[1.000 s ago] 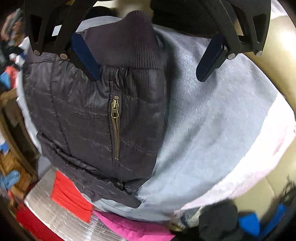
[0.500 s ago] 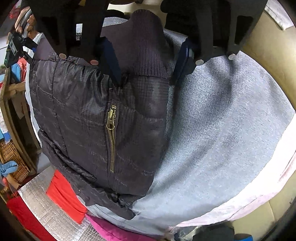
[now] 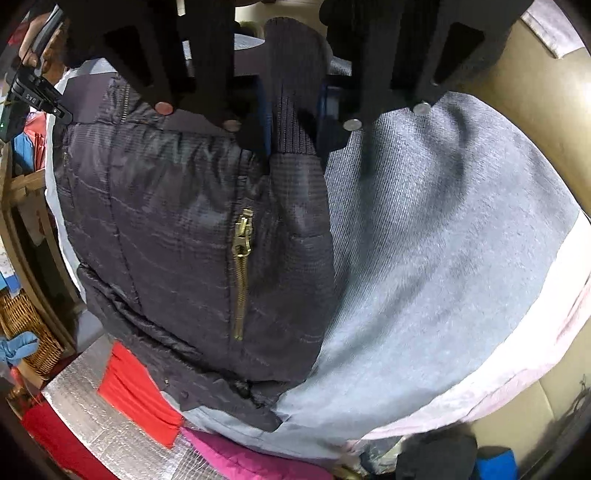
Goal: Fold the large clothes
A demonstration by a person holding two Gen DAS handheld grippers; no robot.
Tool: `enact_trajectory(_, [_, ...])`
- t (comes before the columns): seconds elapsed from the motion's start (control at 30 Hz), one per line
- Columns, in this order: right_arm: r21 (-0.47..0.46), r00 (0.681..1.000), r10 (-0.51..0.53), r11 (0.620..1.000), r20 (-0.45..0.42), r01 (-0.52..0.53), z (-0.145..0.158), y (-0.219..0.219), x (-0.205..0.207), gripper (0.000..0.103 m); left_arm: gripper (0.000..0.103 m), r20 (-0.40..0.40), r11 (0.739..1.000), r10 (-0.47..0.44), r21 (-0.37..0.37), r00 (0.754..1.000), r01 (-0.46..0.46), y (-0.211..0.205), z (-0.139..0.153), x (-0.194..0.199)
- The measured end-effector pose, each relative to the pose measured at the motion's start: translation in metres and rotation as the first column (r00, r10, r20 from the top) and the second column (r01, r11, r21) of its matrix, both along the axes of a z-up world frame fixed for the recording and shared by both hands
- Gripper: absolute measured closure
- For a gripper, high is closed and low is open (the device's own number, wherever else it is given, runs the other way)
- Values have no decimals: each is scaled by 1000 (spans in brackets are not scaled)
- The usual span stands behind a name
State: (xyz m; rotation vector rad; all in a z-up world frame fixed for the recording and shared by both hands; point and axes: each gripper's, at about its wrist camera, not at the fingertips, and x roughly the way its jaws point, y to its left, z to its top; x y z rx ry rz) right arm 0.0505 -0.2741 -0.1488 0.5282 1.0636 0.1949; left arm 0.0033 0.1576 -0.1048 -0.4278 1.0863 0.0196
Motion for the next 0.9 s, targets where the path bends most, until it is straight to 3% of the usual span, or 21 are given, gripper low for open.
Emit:
enact_trajectory(0.13, [81, 997, 1, 997, 83, -8, 26, 0, -11, 86, 85, 91, 1000, -22, -9, 996, 23, 4, 29, -12])
enact_trajectory(0.2, [86, 994, 9, 996, 111, -19, 34, 1, -15, 86, 85, 86, 999, -36, -3, 996, 36, 2, 28, -10])
enact_trajectory(0.33, [124, 998, 9, 992, 58, -16, 9, -5, -7, 86, 81, 0, 999, -17, 31, 1000, 17, 1, -1, 0])
enact_trajectory(0.43, [145, 999, -22, 989, 36, 16, -6, -9, -7, 82, 66, -2, 999, 32, -11, 999, -32, 9, -10, -1])
enact_trajectory(0.57, [188, 999, -43, 981, 25, 38, -15, -15, -9, 75, 63, -6, 999, 37, -10, 999, -37, 7, -10, 1])
enact_trajectory(0.63, [191, 999, -40, 981, 17, 36, -17, -14, -8, 75, 78, -9, 1000, 20, 0, 1000, -20, 3, -9, 4])
enact_trajectory(0.7, [171, 1000, -28, 985, 8, 27, -16, -13, -5, 79, 85, 7, 1000, -3, -5, 1000, 3, 0, -5, 9])
enact_trajectory(0.73, [168, 1000, -30, 985, 4, 29, -15, -13, -5, 85, 86, 19, 1000, -3, -10, 1000, 3, 0, -1, 7])
enact_trajectory(0.9, [192, 997, -19, 981, 72, 4, 11, -9, -15, 87, 87, 108, 998, -8, -65, 994, 15, 10, 30, -12])
